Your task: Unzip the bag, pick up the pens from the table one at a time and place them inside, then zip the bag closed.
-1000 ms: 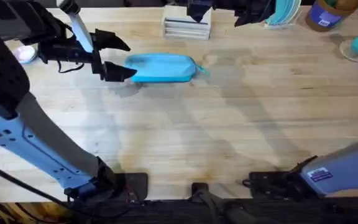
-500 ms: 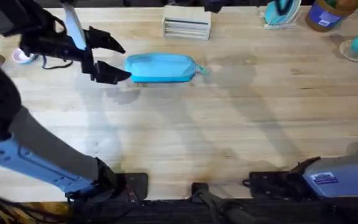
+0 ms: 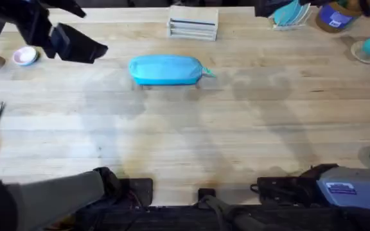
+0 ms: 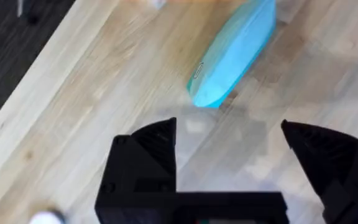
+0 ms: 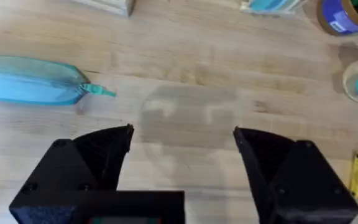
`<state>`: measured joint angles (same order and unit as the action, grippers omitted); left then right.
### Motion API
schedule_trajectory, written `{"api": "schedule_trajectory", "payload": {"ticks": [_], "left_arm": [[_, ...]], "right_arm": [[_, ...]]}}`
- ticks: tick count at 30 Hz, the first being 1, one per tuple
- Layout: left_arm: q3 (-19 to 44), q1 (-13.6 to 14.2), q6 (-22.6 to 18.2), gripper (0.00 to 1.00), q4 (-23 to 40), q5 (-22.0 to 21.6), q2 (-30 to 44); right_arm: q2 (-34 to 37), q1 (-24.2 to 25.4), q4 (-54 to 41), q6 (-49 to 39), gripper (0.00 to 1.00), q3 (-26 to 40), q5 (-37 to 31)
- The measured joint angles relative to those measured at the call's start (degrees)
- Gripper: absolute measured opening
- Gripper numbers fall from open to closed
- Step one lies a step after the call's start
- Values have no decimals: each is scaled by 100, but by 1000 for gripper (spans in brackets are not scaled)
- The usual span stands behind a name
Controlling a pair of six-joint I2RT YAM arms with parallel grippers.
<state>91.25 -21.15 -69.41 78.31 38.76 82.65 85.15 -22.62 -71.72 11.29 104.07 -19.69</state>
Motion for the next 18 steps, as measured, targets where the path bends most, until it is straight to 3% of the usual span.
{"api": "schedule_trajectory", "payload": {"ticks": [6, 9, 13, 18], "left_arm": [[452, 0, 1349, 994, 227, -493, -717], [587, 0, 1817, 992, 355, -573, -1030], [616, 0, 2171, 993, 477, -607, -1370], [618, 0, 2337, 993, 495, -654, -1488]], "right_arm": [[-371, 247, -332, -21, 996, -1, -4], [-554, 252, -334, -17, 996, -29, -1], [-645, 252, -424, 86, 996, -49, -1], [-602, 252, -475, 183, 996, -85, -1]]}}
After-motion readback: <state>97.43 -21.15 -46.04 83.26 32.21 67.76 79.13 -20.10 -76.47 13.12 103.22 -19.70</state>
